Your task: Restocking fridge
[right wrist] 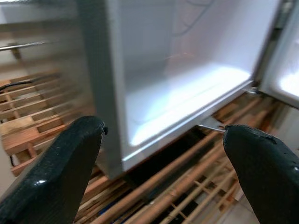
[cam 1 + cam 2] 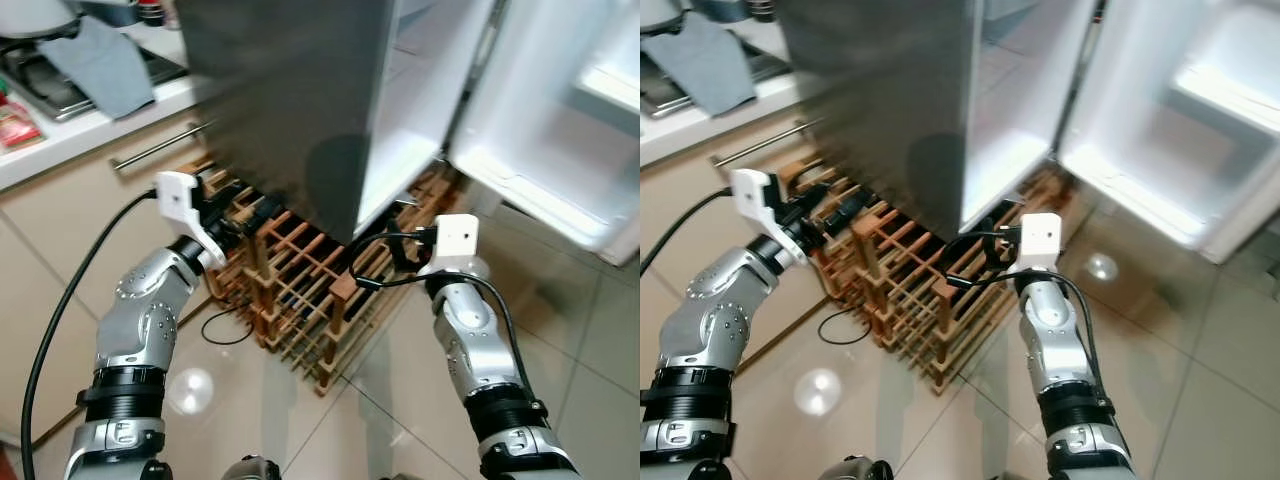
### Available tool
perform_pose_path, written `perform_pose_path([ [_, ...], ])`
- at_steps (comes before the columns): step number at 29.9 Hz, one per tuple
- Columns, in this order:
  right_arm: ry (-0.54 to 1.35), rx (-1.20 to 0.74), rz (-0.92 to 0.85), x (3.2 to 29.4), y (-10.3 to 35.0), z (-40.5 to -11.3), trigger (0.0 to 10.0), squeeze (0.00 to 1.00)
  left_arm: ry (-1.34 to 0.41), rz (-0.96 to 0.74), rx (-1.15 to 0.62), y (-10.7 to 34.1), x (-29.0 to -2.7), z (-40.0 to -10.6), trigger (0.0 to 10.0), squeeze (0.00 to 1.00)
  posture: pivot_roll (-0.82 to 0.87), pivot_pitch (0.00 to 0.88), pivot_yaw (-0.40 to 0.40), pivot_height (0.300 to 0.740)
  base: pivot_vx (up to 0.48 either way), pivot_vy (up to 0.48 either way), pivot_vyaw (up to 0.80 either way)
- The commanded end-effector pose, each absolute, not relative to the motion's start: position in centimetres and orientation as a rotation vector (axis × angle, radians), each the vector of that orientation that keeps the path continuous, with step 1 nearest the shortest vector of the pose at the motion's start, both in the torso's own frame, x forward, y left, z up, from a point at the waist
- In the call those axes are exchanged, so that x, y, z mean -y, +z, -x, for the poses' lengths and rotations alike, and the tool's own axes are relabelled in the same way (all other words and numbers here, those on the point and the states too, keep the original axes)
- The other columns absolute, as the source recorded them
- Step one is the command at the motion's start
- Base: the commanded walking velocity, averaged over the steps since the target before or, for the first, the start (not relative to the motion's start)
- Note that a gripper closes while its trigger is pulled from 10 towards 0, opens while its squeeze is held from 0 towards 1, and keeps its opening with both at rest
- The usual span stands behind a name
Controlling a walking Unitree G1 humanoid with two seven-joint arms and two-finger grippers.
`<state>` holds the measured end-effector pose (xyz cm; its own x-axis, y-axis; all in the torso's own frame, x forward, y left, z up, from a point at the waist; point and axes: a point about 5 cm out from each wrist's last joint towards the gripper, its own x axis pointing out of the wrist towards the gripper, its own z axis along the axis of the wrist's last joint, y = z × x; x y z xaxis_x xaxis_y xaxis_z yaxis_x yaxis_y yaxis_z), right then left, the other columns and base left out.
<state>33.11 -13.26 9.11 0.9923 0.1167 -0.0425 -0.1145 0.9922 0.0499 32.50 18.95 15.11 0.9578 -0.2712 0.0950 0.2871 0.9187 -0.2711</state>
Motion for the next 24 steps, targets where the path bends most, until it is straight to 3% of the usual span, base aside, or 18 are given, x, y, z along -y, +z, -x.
perform_pose_path([
  [1, 0.116, -0.018, -0.06, 13.1, 9.7, -33.7, 10.0, 0.0, -0.211, 0.265, 0.024, 14.1, -18.4, -32.0, 10.0, 0.0, 0.01, 0.0, 0.006, 0.74, 0.0, 0.0, 0.59],
  [7, 0.227, 0.028, -0.17, 11.6, 10.9, -34.0, 10.0, 0.0, -0.147, 0.217, -0.022, 13.4, -16.7, -32.9, 10.0, 0.0, -0.01, 0.0, 0.019, 0.74, 0.0, 0.0, 0.45],
  [11, 0.238, -0.023, -0.189, 11.4, 9.9, -33.5, 10.0, 0.0, -0.132, 0.028, 0.042, 14.7, -14.9, -33.8, 10.0, 0.0, -0.02, 0.0, 0.016, 0.74, 0.0, 0.0, 0.0],
  [24, 0.201, -0.029, -0.2, 12.4, 10.1, -34.2, 10.0, 0.0, -0.106, 0.043, 0.103, 14.7, -14.9, -33.2, 10.0, 0.0, -0.02, 0.0, -0.002, 0.74, -0.04, 0.062, 0.0],
])
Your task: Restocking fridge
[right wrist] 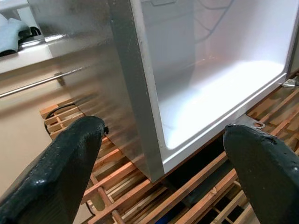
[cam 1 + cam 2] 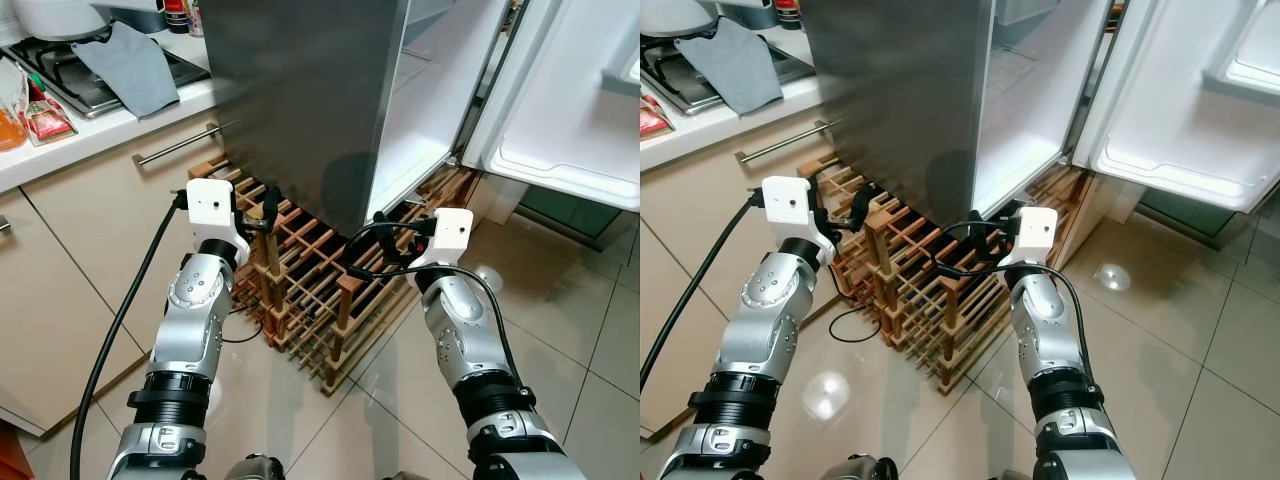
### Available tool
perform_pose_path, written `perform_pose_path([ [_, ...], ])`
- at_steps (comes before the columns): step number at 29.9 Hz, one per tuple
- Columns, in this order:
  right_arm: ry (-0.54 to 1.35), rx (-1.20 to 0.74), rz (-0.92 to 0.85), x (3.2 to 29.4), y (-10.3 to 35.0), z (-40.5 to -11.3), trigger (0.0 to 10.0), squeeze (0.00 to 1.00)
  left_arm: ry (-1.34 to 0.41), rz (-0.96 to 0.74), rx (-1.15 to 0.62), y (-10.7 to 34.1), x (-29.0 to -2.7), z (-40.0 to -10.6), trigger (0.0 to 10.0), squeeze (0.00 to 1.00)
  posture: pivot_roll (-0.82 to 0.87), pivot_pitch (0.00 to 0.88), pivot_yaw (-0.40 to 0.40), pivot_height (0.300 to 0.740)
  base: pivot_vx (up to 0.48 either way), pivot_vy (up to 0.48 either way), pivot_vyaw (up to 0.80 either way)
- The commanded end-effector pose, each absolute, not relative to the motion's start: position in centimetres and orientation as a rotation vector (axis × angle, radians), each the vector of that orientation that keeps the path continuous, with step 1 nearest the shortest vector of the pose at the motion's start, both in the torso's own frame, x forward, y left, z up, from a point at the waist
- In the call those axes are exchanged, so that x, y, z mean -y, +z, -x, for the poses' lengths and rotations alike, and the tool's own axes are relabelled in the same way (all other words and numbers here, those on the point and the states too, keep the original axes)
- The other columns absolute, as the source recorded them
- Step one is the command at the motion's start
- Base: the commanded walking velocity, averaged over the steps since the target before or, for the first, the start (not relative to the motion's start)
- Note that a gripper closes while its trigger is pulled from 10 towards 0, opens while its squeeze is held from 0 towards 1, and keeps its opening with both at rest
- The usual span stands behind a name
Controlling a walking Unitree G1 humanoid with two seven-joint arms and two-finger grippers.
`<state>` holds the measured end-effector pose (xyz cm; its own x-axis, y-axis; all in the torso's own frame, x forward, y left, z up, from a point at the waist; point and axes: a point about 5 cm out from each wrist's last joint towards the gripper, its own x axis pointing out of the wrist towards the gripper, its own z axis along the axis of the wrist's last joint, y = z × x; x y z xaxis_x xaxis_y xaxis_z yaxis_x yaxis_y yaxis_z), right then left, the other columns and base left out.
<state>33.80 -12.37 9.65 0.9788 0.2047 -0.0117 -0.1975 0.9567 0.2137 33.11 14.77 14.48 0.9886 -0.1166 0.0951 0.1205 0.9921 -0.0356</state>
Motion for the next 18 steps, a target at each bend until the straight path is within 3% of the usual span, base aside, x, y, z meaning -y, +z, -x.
perform_pose_path([
  [1, 0.184, -0.039, -0.186, 12.55, 9.98, -34.26, 10.0, 0.0, -0.102, 0.037, 0.107, 14.72, -15.0, -33.17, 10.0, 0.0, -0.02, 0.0, -0.005, 0.74, -0.247, 0.416, 0.0],
  [6, 0.2, -0.042, -0.153, 12.56, 9.73, -34.18, 10.0, 0.0, -0.085, 0.024, 0.12, 14.74, -15.09, -32.95, 10.0, 0.0, -0.01, 0.0, -0.007, 0.74, -0.112, 0.157, 0.0],
  [10, 0.219, -0.03, -0.151, 12.11, 9.74, -34.05, 10.0, 0.0, -0.038, 0.155, 0.076, 14.4, -15.53, -33.26, 10.0, 0.0, -0.01, 0.0, -0.002, 0.74, 0.0, 0.0, 0.71],
  [18, 0.188, -0.023, -0.138, 12.87, 9.7, -33.97, 10.0, 0.0, -0.068, 0.044, 0.091, 14.08, -15.7, -33.23, 10.0, 0.0, -0.03, 0.0, 0.004, 0.74, 0.0, 0.0, 0.69],
])
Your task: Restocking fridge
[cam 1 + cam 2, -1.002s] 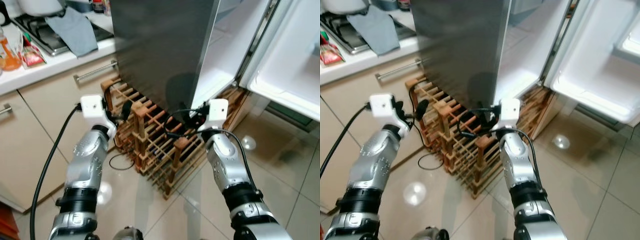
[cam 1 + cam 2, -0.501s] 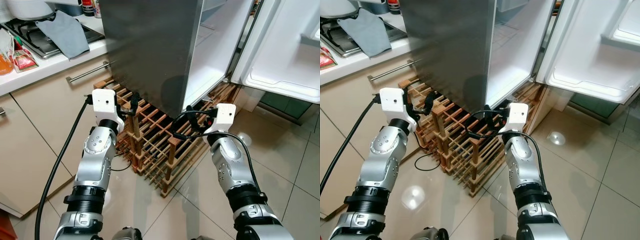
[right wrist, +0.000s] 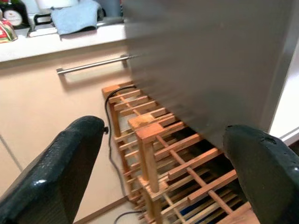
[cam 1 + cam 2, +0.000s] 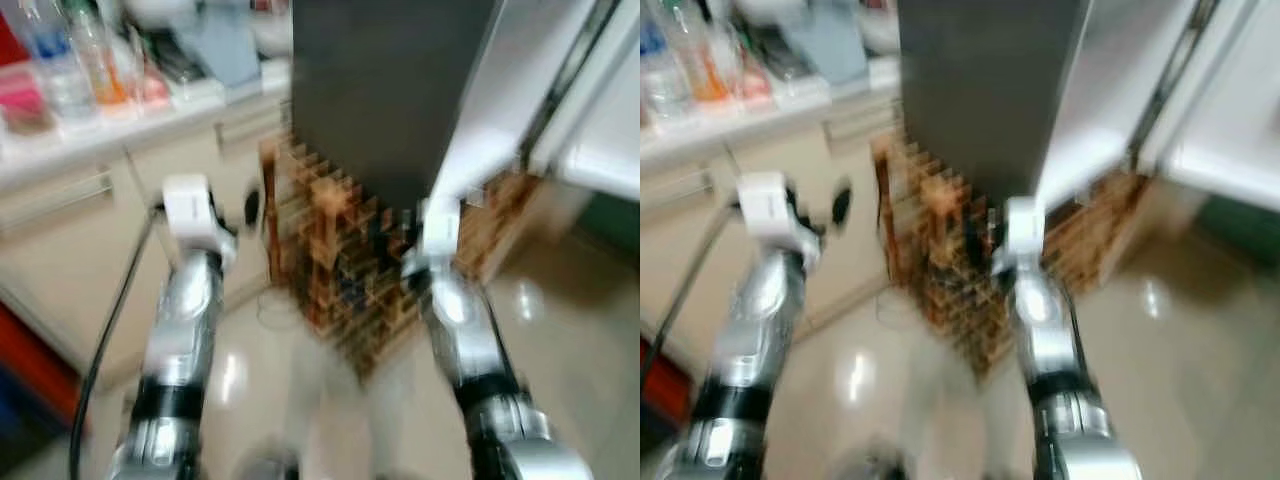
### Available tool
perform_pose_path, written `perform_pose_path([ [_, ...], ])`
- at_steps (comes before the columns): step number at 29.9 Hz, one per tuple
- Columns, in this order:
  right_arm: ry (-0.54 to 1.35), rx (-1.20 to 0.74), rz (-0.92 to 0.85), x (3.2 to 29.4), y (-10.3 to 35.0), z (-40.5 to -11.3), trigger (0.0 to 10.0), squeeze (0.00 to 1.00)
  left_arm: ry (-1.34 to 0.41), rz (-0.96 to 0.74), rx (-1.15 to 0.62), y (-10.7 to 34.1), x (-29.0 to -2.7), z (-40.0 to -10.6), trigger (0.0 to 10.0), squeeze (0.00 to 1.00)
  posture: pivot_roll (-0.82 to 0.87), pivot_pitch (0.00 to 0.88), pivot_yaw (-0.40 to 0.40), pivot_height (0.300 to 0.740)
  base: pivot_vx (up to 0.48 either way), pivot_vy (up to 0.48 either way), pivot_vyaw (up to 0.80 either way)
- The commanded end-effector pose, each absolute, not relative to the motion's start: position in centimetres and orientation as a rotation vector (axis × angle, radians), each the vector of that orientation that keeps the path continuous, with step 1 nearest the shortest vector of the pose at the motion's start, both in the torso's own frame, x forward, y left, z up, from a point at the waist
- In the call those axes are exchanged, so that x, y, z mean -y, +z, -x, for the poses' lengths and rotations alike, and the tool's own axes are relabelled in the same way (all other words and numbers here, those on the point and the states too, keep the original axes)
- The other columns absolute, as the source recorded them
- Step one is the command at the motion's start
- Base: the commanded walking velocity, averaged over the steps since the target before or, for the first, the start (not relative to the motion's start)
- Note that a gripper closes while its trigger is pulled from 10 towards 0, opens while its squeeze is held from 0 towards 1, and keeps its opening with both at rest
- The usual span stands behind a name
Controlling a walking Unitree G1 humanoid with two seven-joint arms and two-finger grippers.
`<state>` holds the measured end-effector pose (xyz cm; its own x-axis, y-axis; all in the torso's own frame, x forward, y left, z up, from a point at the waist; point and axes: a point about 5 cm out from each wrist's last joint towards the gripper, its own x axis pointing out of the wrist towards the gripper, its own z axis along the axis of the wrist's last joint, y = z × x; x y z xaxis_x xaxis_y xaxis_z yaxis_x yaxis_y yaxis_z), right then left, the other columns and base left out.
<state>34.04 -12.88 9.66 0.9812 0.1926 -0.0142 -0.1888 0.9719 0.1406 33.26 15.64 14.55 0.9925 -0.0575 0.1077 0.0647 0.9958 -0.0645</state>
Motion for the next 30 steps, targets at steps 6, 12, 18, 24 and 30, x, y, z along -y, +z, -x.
perform_pose_path([
  [6, 0.187, -0.049, -0.129, 13.1, 8.7, -33.3, 10.0, 0.0, -0.048, 0.036, 0.083, 13.8, -15.8, -33.1, 10.0, 0.0, -0.01, 0.0, -0.013, 0.74, -0.241, 0.0, 0.68],
  [12, 0.211, -0.058, -0.054, 12.5, 8.4, -33.2, 10.0, 0.0, -0.06, 0.0, 0.107, 14.1, -15.5, -33.0, 10.0, 0.0, 0.0, 0.0, -0.025, 0.74, 0.0, -0.059, 0.17],
  [18, 0.225, -0.055, -0.069, 12.0, 8.6, -33.4, 10.0, 0.0, -0.046, -0.056, 0.108, 14.3, -15.0, -33.3, 10.0, 0.0, 0.01, 0.0, -0.028, 0.74, 0.0, -0.441, 0.63],
  [24, 0.225, -0.042, -0.081, 11.7, 9.1, -33.7, 10.0, 0.0, 0.005, -0.07, 0.1, 14.2, -15.5, -33.5, 10.0, 0.0, 0.01, 0.0, -0.035, 0.74, 0.081, -0.42, 0.57],
  [30, 0.243, -0.047, -0.062, 11.9, 8.9, -33.7, 10.0, 0.0, 0.062, -0.074, 0.06, 13.8, -15.7, -33.7, 10.0, 0.0, 0.02, 0.0, -0.046, 0.74, 0.256, -0.402, 0.56],
])
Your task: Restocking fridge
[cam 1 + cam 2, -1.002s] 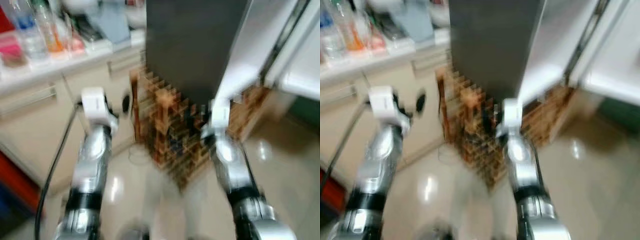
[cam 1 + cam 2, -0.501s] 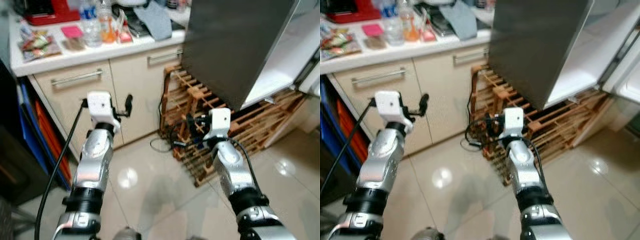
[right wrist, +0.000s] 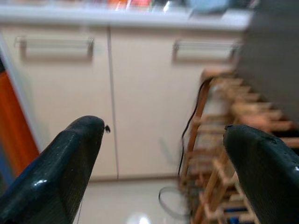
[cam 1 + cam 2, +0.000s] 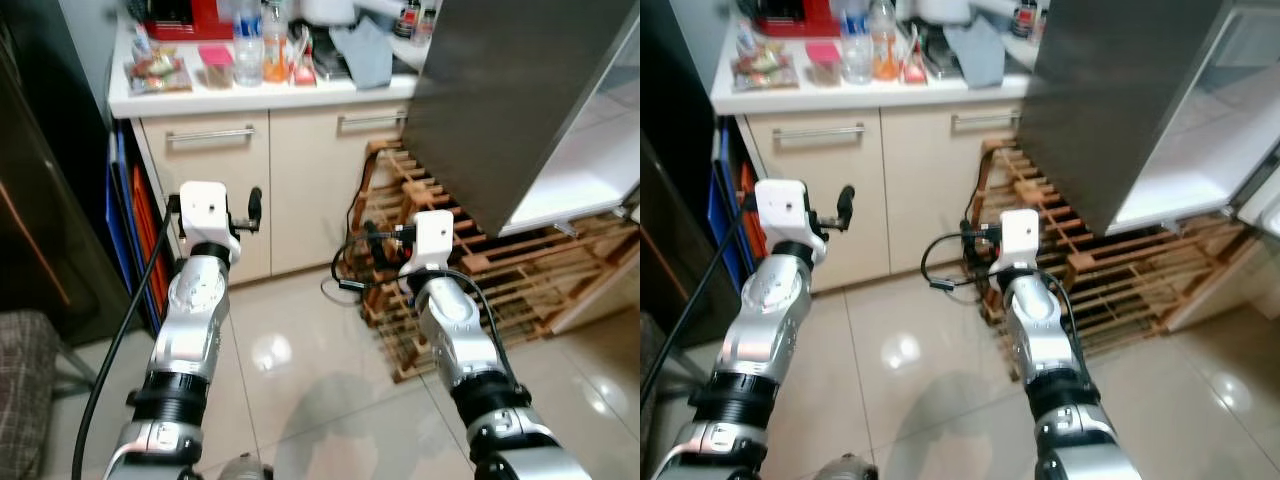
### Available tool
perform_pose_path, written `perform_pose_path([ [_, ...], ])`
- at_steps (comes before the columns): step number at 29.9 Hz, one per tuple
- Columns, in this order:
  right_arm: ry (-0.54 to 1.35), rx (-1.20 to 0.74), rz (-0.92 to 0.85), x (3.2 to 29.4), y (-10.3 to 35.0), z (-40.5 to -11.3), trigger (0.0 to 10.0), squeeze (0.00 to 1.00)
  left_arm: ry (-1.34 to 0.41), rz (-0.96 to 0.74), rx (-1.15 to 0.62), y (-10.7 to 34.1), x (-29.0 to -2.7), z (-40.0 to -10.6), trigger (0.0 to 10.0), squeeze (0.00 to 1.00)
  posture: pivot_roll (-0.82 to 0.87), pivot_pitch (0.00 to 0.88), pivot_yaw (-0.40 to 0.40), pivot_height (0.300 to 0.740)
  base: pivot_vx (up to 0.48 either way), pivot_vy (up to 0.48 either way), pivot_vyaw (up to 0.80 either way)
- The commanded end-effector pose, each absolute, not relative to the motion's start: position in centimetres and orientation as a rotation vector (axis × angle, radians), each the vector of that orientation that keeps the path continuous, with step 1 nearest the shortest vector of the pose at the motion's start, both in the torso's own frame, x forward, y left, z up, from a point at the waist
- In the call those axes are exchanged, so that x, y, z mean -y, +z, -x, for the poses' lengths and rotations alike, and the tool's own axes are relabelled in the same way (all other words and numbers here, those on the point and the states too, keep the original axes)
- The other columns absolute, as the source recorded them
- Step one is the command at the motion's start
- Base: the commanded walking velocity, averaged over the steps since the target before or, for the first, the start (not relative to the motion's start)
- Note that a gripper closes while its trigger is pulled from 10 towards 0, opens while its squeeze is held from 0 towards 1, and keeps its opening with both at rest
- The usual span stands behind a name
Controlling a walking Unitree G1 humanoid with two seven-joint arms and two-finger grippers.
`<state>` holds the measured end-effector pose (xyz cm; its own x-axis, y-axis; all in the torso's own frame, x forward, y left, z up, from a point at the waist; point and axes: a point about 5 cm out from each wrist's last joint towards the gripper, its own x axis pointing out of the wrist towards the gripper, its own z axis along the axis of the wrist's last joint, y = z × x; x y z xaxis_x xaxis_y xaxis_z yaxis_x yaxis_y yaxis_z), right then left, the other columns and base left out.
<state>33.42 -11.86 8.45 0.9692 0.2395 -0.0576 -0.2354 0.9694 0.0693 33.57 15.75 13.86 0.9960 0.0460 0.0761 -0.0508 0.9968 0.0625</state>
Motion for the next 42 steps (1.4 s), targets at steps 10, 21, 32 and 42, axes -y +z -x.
perform_pose_path([
  [10, 0.284, -0.049, -0.081, 11.5, 8.8, -33.3, 10.0, 0.0, -0.007, -0.038, 0.086, 13.5, -14.9, -33.0, 10.0, 0.0, 0.0, 0.0, -0.041, 0.74, 0.129, -0.2, 0.5],
  [21, 0.202, -0.053, -0.111, 11.9, 8.4, -33.4, 10.0, 0.0, -0.053, -0.082, 0.101, 14.3, -14.5, -33.6, 10.0, 0.0, 0.01, 0.0, 0.017, 0.74, 0.457, 0.0, 0.34],
  [32, 0.204, -0.063, -0.07, 12.0, 8.5, -33.7, 10.0, 0.0, -0.056, -0.046, 0.134, 15.2, -13.8, -34.2, 10.0, 0.0, -0.01, 0.0, -0.022, 0.74, 0.48, 0.0, 0.0],
  [42, 0.262, -0.068, 0.003, 13.0, 8.6, -33.7, 10.0, 0.0, -0.048, -0.015, 0.164, 15.6, -12.9, -34.0, 10.0, 0.0, 0.02, 0.0, -0.069, 0.74, 0.48, 0.0, 0.58],
])
